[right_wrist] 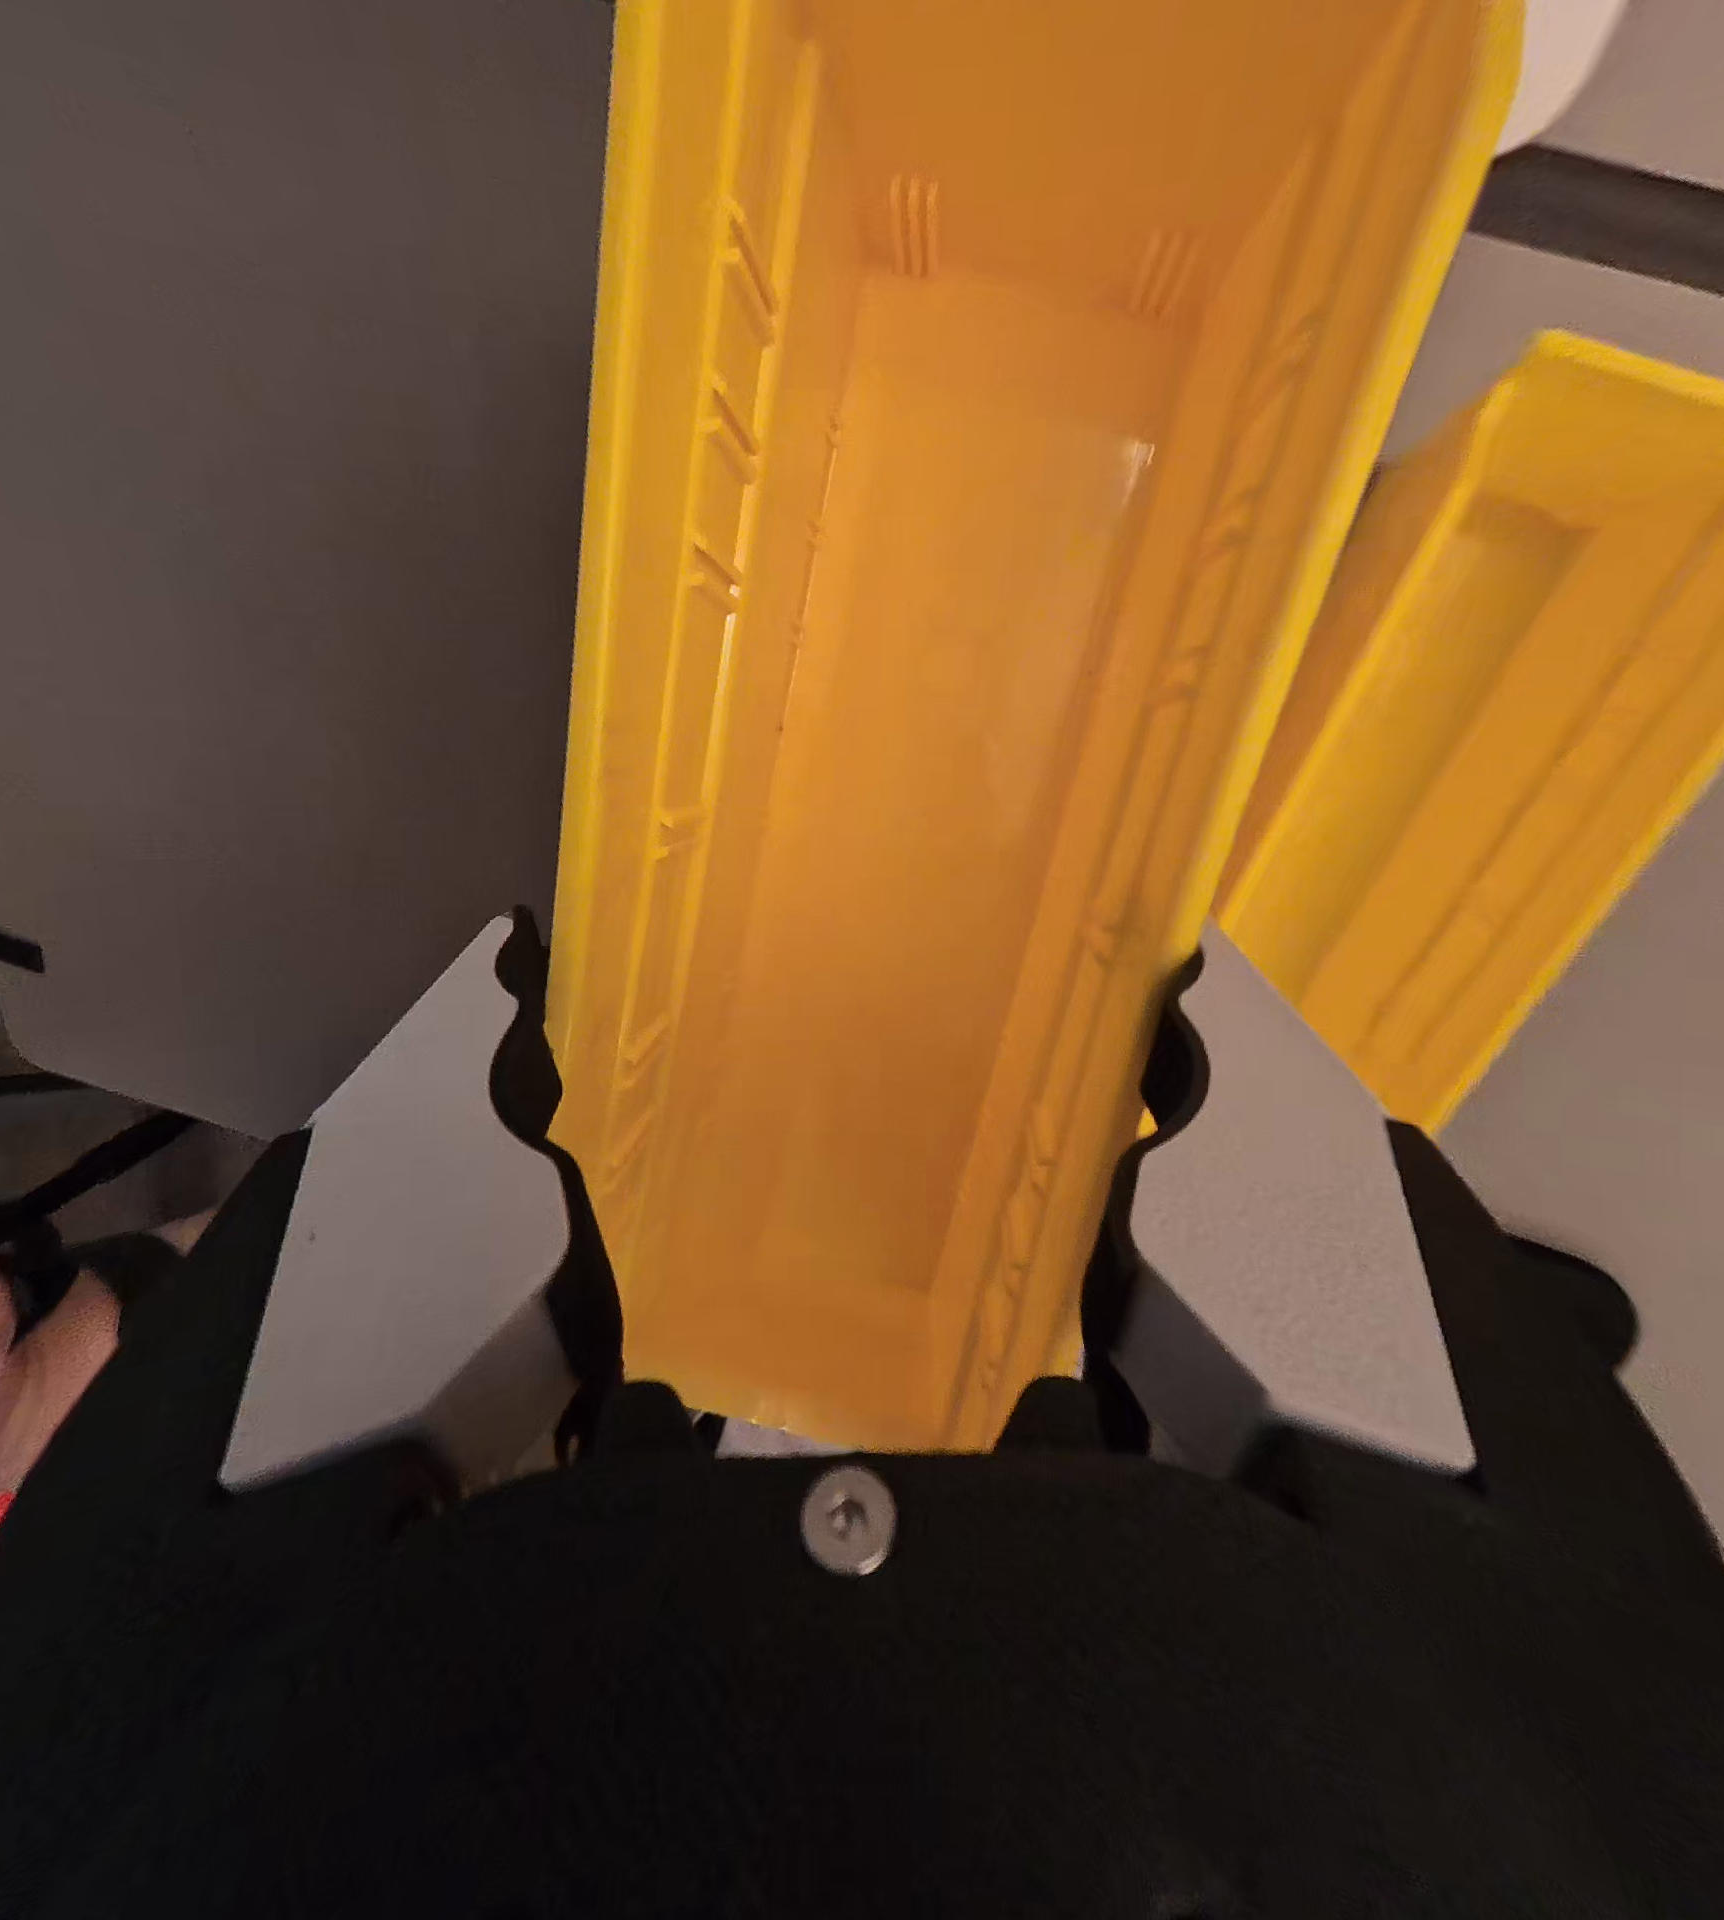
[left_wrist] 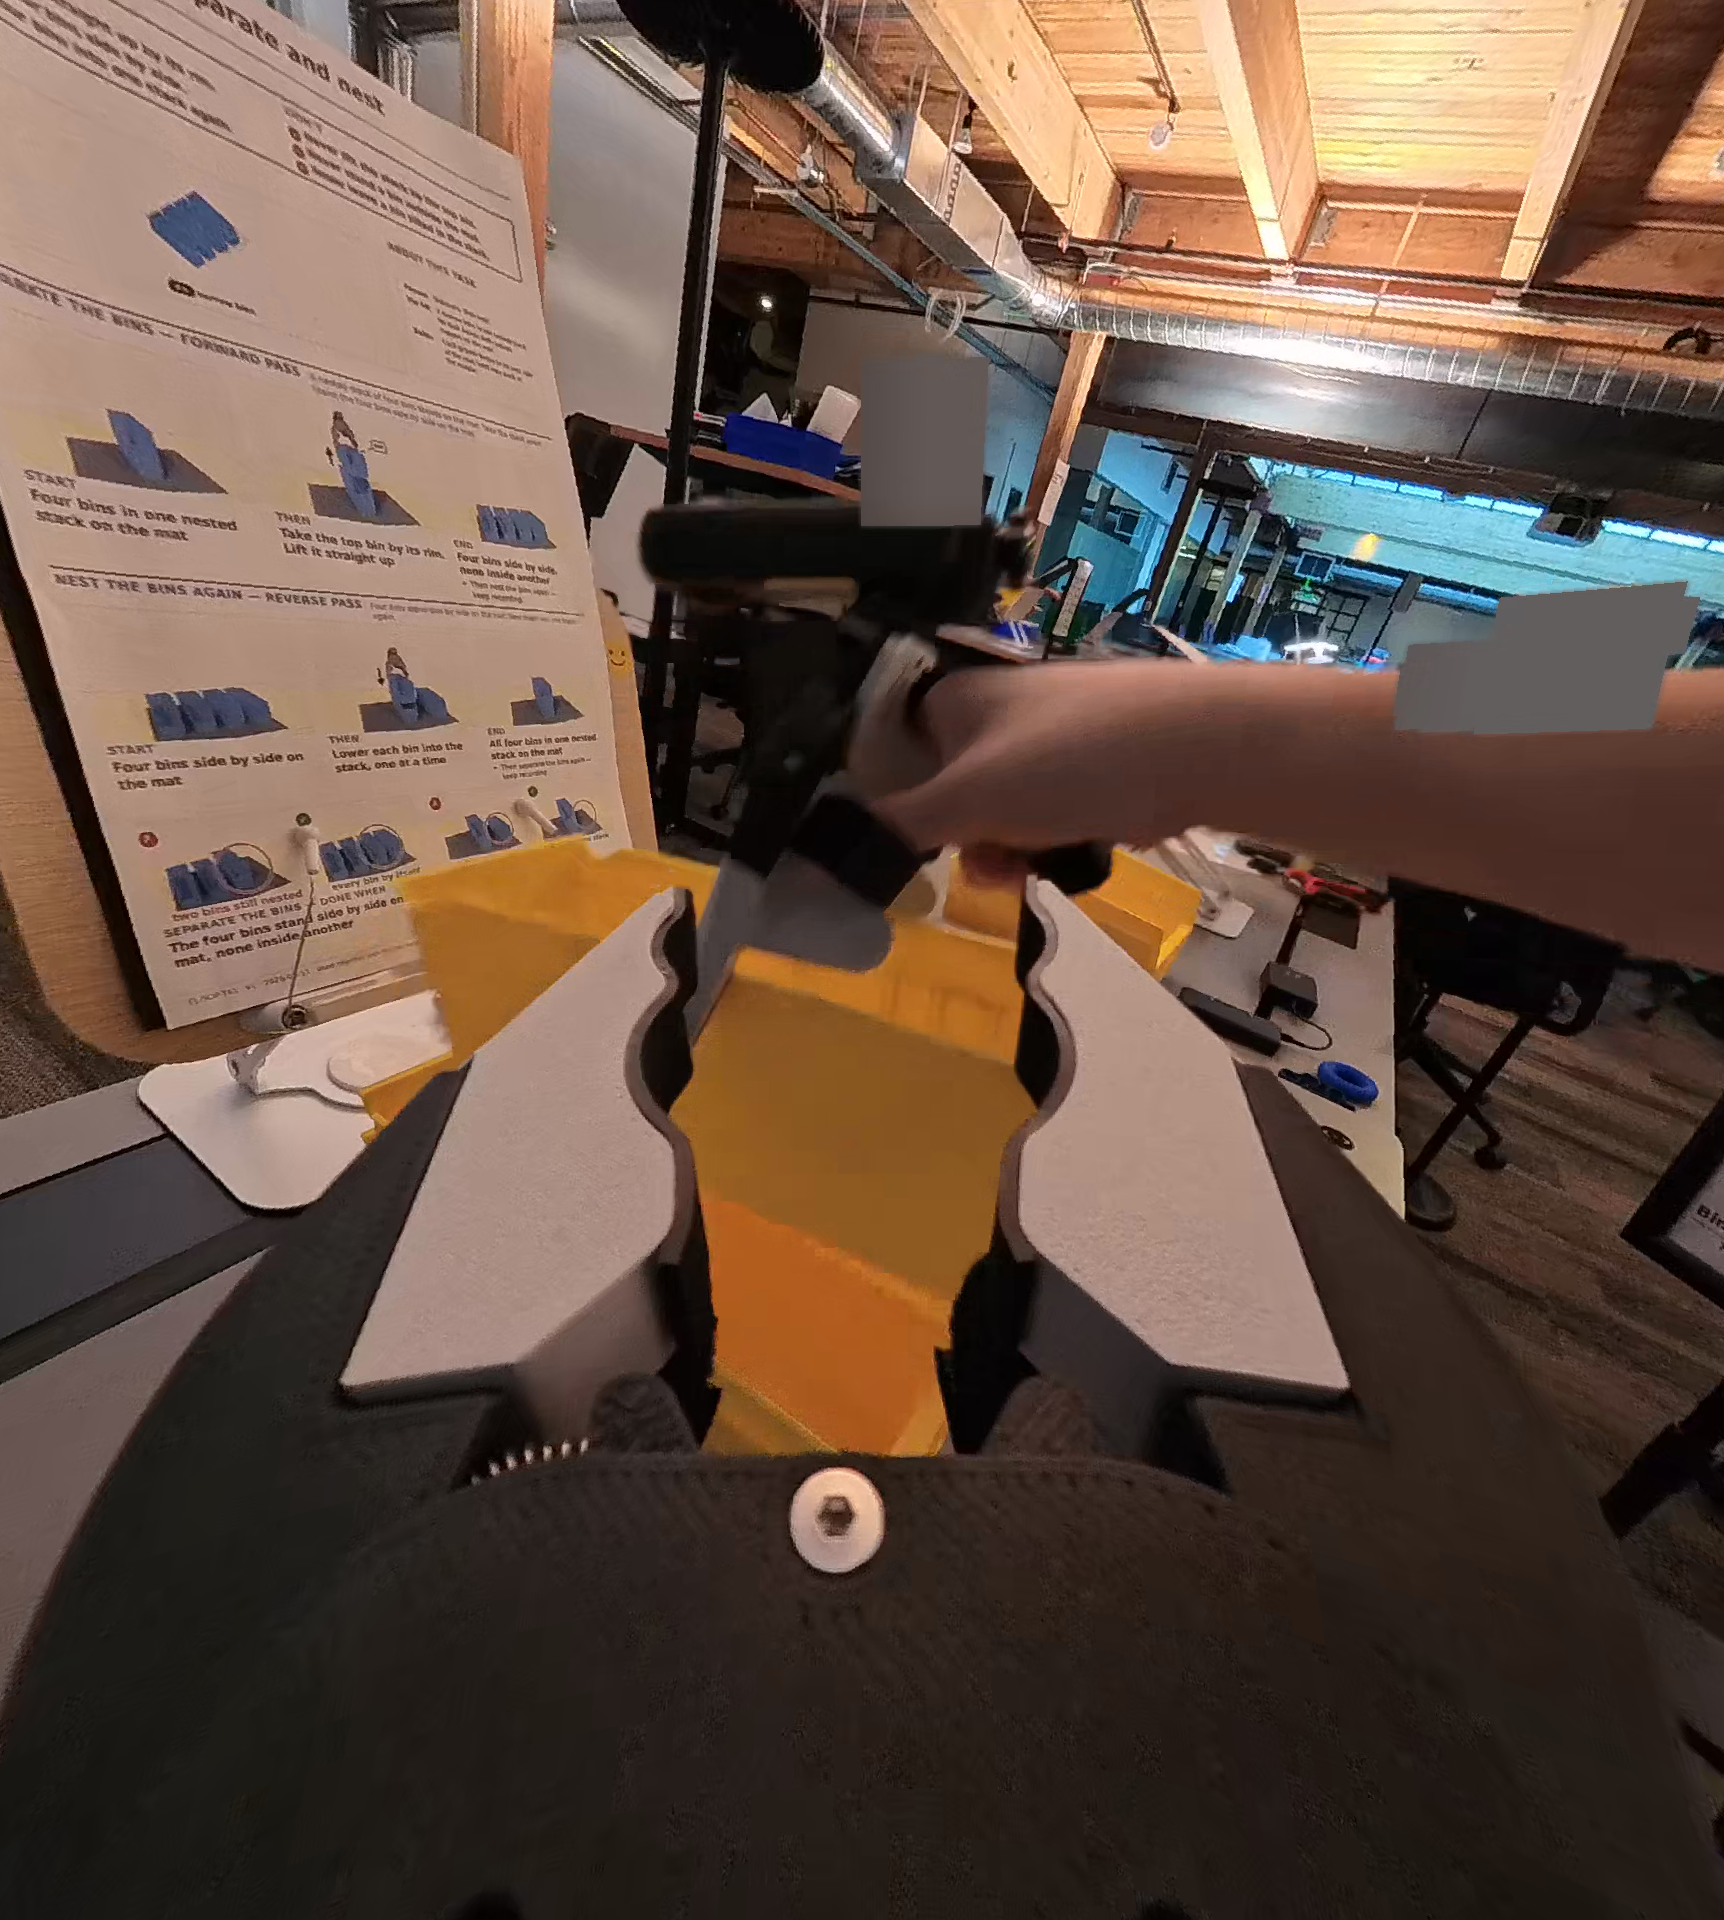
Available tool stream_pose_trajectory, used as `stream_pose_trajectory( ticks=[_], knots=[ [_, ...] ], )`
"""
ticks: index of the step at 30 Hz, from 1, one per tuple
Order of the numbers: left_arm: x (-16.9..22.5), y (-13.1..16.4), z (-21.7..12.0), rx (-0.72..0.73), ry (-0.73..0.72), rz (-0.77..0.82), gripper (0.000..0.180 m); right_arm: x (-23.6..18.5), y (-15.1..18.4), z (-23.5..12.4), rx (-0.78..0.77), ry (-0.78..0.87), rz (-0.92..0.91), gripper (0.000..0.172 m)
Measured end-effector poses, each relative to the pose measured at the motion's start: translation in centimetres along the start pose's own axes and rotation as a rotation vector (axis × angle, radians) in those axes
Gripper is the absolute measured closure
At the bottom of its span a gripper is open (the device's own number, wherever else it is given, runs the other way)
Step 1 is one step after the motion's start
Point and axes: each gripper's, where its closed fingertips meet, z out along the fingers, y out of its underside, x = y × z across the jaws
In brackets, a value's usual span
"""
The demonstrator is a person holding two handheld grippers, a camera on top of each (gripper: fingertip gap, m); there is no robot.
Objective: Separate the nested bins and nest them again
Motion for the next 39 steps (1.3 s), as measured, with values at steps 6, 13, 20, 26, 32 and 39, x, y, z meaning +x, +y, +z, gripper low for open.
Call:
stream_pose_trajectory(
  ticks=[6,13,20,26,32,39],
  knots=[
    [0.1,0.2,0.3,-0.013,-0.007,0.005,0.119,9.1,1.2,-6.7,0.062,0.085,0.028,0.055],
    [0.6,0.5,1.0,-0.035,-0.003,0.023,0.119,24.8,5.1,-5.0,0.173,0.158,0.087,0.054],
    [0.5,0.8,1.7,-0.049,-0.024,0.030,0.119,33.8,9.1,4.4,0.204,0.147,0.116,0.055],
    [0.8,1.9,3.6,-0.109,-0.041,0.053,0.119,34.7,9.9,9.4,0.183,0.111,0.079,0.054],
    [0.9,3.1,5.4,-0.171,-0.073,0.082,0.117,34.4,10.2,9.4,0.156,0.111,0.050,0.033],
    [1.7,5.4,7.8,-0.287,-0.123,0.152,0.117,31.1,4.2,-0.6,0.616,0.115,-0.200,0.029]
  ],
)
